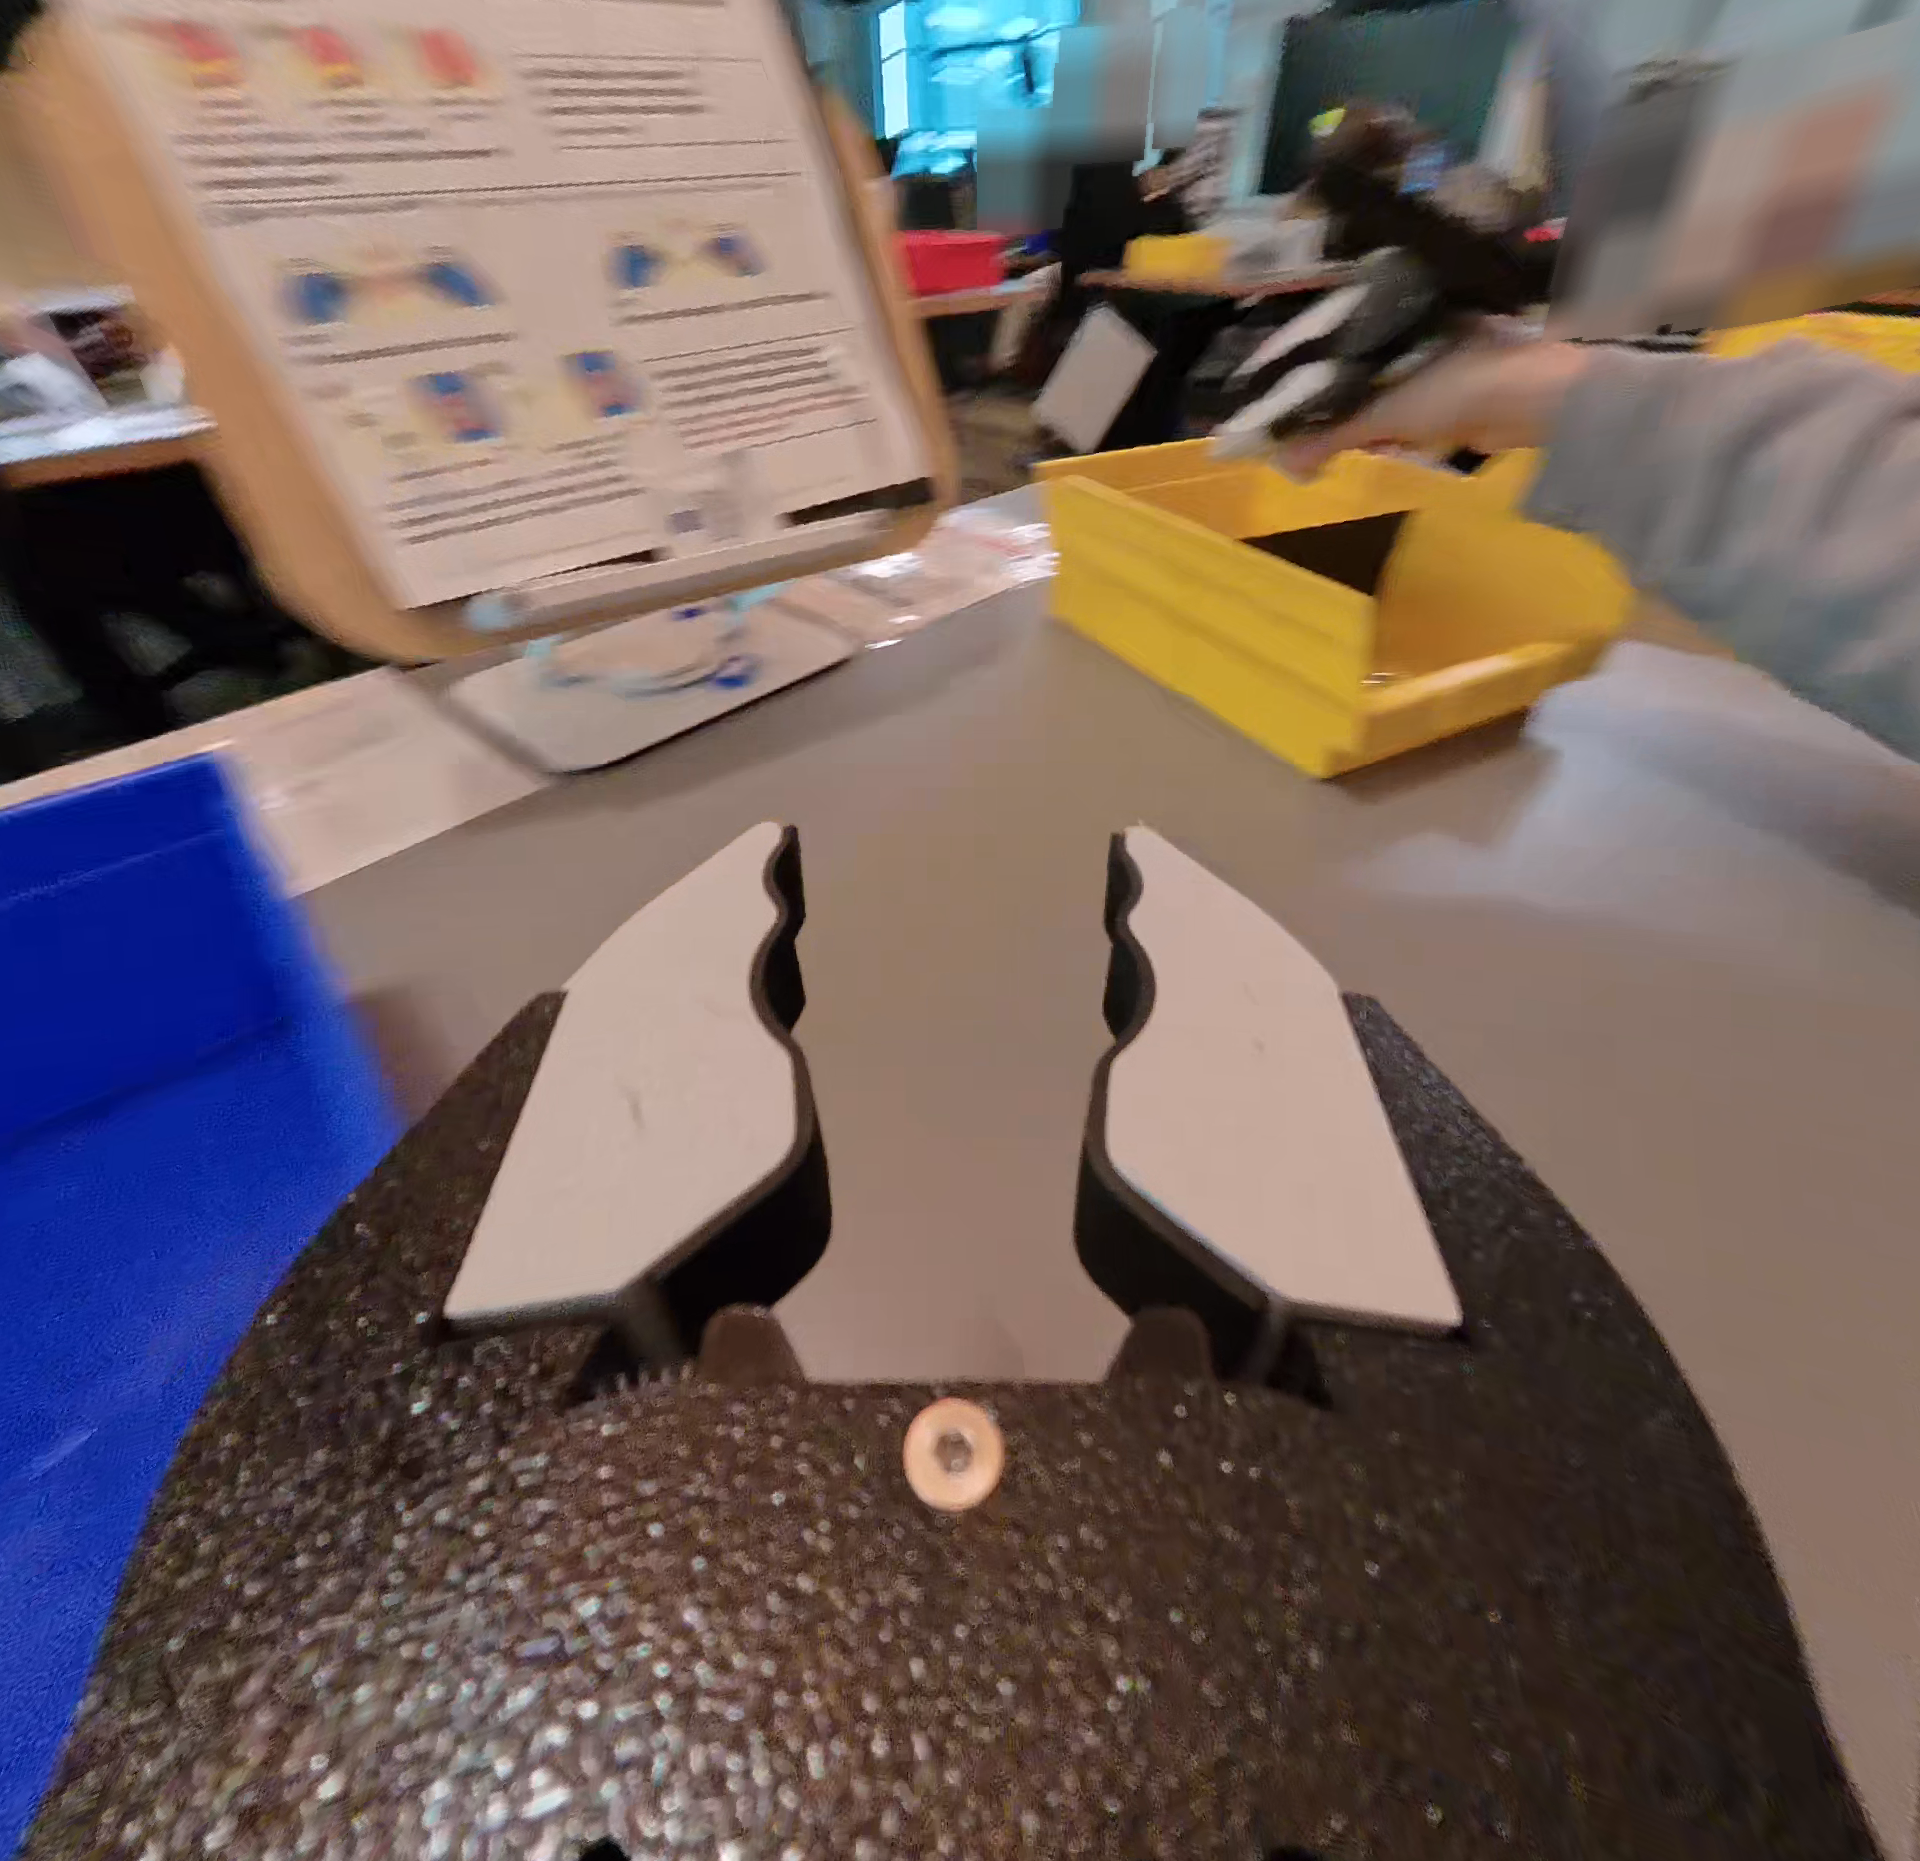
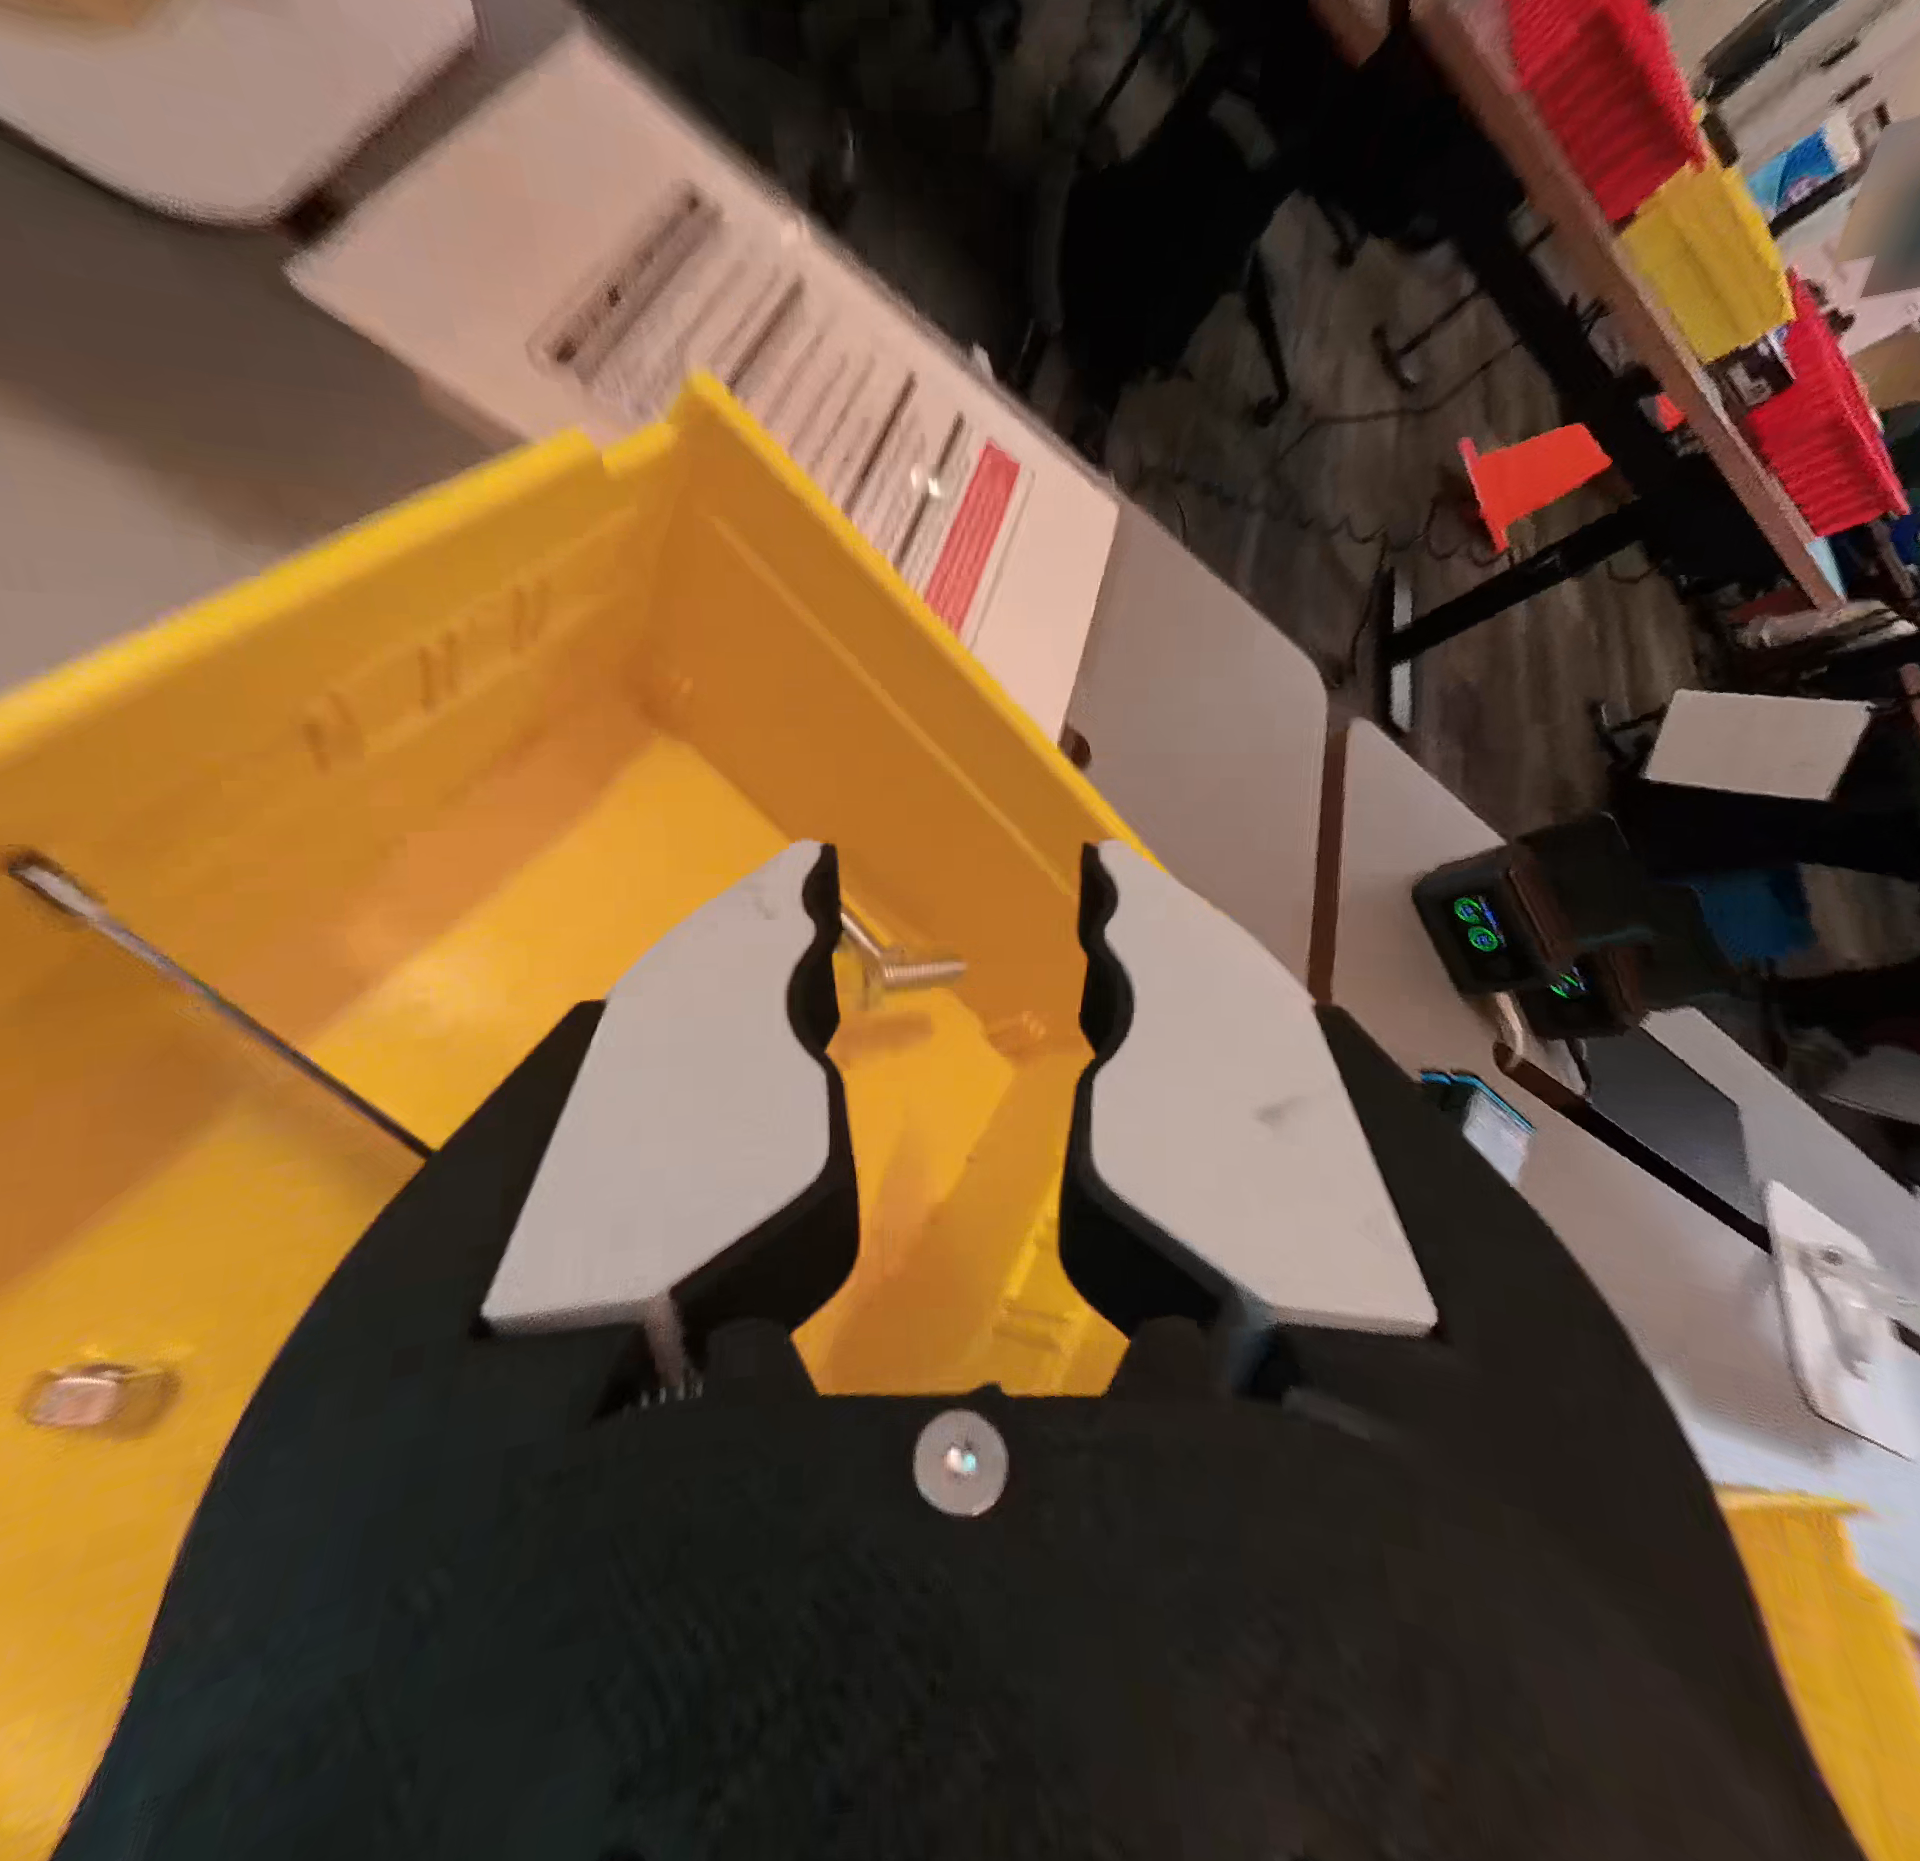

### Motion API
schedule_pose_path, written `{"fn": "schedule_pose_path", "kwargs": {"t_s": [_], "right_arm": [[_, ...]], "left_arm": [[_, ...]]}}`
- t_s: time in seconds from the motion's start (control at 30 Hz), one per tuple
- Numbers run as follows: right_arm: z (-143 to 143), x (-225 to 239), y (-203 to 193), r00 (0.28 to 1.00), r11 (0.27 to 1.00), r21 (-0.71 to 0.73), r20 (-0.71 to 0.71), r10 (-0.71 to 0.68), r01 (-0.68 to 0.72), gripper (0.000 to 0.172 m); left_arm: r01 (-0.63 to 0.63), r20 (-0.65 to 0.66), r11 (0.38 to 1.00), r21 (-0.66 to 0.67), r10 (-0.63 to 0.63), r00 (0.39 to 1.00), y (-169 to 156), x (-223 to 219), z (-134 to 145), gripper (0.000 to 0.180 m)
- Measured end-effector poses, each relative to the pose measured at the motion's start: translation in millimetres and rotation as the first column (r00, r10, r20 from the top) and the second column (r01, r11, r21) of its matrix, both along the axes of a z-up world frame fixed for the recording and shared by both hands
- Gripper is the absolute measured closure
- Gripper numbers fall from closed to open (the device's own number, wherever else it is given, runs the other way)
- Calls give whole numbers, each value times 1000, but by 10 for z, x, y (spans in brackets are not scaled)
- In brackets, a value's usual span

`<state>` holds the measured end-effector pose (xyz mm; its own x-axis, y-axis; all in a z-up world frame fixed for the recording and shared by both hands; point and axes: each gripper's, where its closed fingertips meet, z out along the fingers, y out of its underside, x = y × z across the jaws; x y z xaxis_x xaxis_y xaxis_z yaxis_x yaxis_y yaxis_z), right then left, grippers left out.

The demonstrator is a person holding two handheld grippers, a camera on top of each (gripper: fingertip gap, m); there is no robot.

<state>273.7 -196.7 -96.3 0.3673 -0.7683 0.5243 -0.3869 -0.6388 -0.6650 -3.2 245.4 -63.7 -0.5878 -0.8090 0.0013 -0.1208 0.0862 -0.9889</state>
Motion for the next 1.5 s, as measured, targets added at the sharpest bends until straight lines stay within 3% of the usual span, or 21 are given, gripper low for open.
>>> {"fn": "schedule_pose_path", "kwargs": {"t_s": [0.07,0.17,0.27,0.4,0.6,0.77,0.87,1.03,1.13,1.27,1.37,1.43,1.5], "right_arm": [[130,-67,123,997,993,101,47,57,-62,125],[235,-208,268,988,971,189,87,131,-145,123],[286,-306,282,984,967,206,129,126,-151,123],[311,-448,327,977,945,281,176,121,-167,125],[237,-442,213,986,946,309,162,50,-99,126],[315,-460,389,979,930,347,194,59,-124,125],[307,-490,512,976,940,306,197,91,-149,123],[311,-529,646,967,955,233,218,135,-186,121],[385,-595,757,957,931,290,248,150,-221,122],[602,-830,922,929,880,370,322,180,-299,122],[683,-1092,1095,907,828,412,342,246,-380,117],[654,-1260,1209,907,808,431,309,286,-402,108],[693,-1443,1363,891,773,455,324,319,-442,104]], "left_arm": [[-114,-52,993,25,115,992,557,37,124,127],[-211,-239,963,168,247,939,1276,123,-15,127],[-125,-481,958,259,240,843,1601,162,-351,126],[-8,-721,978,210,160,674,1658,232,-760,128],[23,-867,995,101,76,493,1494,429,-1170,132],[84,-902,986,143,95,422,1313,506,-1470,146],[57,-915,995,83,54,399,1197,549,-1461,160],[32,-948,998,56,43,315,1157,538,-1517,170],[65,-944,995,75,50,327,1161,534,-1519,170],[116,-897,978,173,108,428,1179,537,-1524,169],[79,-855,974,213,147,498,1276,548,-1497,171],[21,-777,962,274,209,593,1439,571,-1362,171],[-66,-671,975,211,193,716,1467,580,-998,171]]}}
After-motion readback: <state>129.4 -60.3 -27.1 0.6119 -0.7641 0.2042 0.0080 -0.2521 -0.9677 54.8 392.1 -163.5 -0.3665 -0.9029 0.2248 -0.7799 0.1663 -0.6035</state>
